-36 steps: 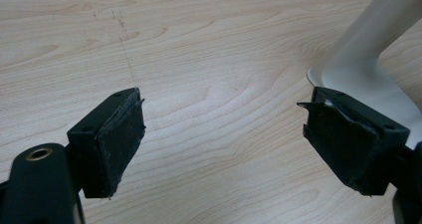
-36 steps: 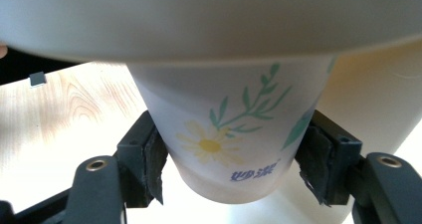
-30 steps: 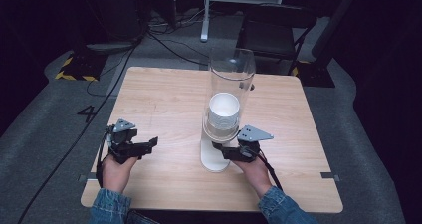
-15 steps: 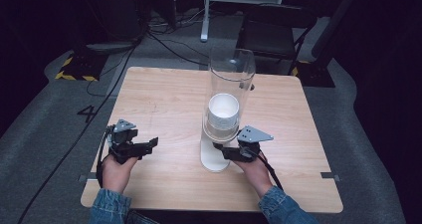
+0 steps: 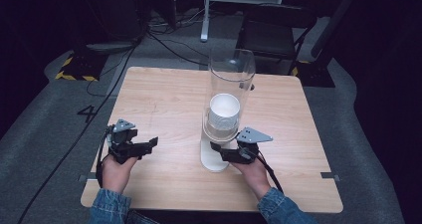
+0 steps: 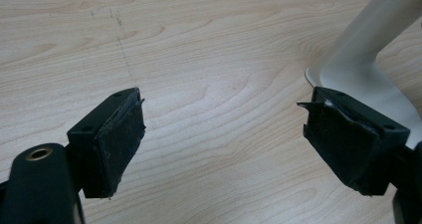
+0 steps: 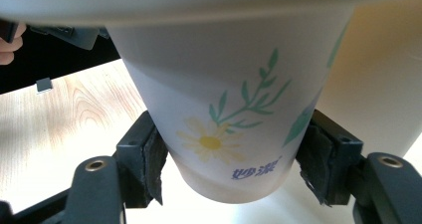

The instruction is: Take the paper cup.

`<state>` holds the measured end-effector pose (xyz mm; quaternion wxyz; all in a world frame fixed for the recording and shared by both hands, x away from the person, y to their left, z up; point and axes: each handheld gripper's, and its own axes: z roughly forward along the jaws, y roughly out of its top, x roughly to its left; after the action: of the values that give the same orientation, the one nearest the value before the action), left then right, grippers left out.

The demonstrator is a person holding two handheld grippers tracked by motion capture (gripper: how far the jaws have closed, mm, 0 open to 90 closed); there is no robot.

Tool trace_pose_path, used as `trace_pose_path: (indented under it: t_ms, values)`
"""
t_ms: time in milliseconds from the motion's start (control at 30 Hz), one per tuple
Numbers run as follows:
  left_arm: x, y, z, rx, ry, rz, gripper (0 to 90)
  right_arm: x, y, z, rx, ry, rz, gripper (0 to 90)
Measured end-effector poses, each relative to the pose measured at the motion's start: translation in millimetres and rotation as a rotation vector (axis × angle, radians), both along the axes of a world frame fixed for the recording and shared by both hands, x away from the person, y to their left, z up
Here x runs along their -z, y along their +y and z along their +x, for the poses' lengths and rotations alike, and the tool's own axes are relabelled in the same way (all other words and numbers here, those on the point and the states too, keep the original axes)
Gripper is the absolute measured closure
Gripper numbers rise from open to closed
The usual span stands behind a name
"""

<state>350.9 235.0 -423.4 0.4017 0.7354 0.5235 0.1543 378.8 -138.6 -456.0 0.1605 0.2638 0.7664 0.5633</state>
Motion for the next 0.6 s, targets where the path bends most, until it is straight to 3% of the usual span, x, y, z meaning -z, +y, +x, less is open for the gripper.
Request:
trace_pose_path:
  t_ms: [100,167,267,433,600]
  values:
    - [0.0,-0.1,0.2,0.005,0.0,0.002,16.0,0.8,0.2,-0.5,-0.005,0.013,0.011,34.6]
    - [-0.1,0.0,0.1,0.005,0.0,0.001,16.0,4.2,2.2,-0.1,-0.017,0.071,0.028,34.7]
    - [-0.6,0.3,-0.4,-0.003,-0.003,-0.006,16.0,11.0,4.1,1.9,-0.016,0.1,-0.016,34.8]
    - [-0.2,2.5,-0.2,-0.004,-0.003,-0.003,16.0,15.2,3.4,2.0,-0.012,0.07,-0.032,34.7]
    - [0.0,1.9,0.1,-0.006,-0.005,-0.006,16.0,20.9,2.5,2.3,-0.002,0.072,-0.056,34.6]
